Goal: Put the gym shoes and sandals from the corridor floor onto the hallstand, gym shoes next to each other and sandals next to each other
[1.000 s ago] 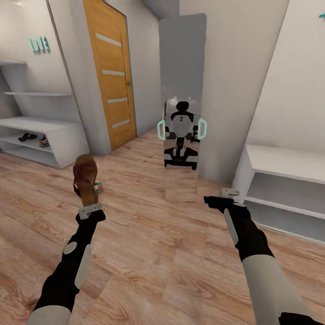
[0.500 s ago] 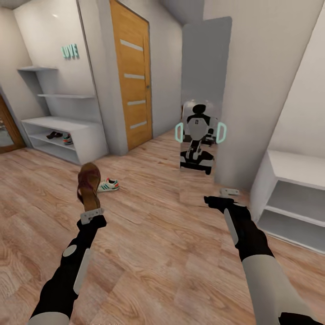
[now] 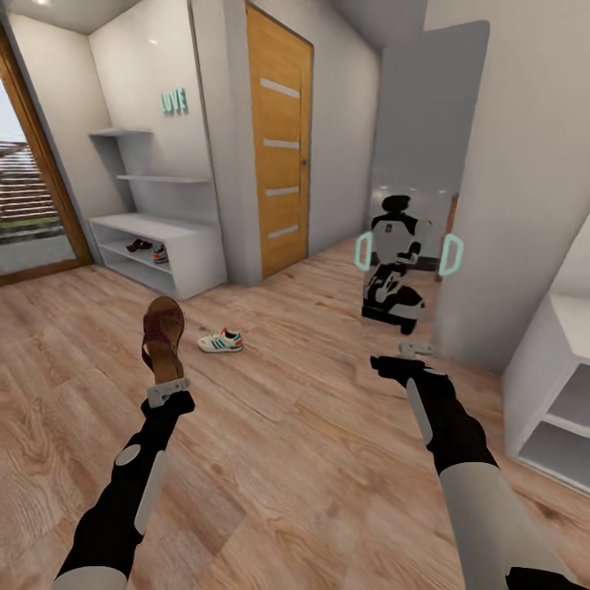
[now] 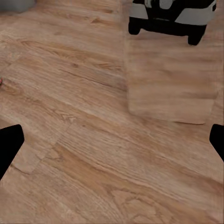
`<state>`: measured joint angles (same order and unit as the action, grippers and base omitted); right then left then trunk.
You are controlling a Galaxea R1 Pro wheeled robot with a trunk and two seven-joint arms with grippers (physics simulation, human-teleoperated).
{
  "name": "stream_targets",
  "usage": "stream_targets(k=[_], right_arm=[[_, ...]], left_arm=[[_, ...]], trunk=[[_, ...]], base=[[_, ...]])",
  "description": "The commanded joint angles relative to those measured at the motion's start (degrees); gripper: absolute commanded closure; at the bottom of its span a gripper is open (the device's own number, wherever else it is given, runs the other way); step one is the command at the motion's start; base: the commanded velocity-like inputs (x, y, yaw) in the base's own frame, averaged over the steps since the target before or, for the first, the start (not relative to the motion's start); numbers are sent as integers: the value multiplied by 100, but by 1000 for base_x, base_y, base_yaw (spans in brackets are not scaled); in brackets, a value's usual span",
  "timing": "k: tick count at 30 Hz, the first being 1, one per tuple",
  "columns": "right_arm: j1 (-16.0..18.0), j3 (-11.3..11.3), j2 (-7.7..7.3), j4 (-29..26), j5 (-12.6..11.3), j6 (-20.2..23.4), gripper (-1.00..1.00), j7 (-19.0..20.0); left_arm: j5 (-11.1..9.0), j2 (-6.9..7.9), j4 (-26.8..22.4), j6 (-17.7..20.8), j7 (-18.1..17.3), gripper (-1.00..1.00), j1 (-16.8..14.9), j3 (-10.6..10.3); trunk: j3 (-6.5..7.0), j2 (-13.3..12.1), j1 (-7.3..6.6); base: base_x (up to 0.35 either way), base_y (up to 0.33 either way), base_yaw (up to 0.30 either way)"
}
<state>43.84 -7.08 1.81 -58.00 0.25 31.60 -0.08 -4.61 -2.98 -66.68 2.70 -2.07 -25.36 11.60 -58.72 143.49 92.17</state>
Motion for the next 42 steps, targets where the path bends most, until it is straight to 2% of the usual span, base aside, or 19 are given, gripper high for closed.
stream_targets(k=[1,26,42], right_arm=[[2,-11,4,-10,2,31,-100,-1],[2,-4,4,-10,2,31,-100,-1],[2,-4,4,-10,3,31,-100,-1]], left_arm=[[-34,-7,-5,28,-21,100,-4,11],[-40,-12,-1,28,-21,100,-4,9],[-40,-19,6,28,-21,100,-4,9]], trunk=[[-3,2,2],[-15,2,2],[-73,2,2]], base=[[340,0,274],[341,-1,295],[321,-99,297]])
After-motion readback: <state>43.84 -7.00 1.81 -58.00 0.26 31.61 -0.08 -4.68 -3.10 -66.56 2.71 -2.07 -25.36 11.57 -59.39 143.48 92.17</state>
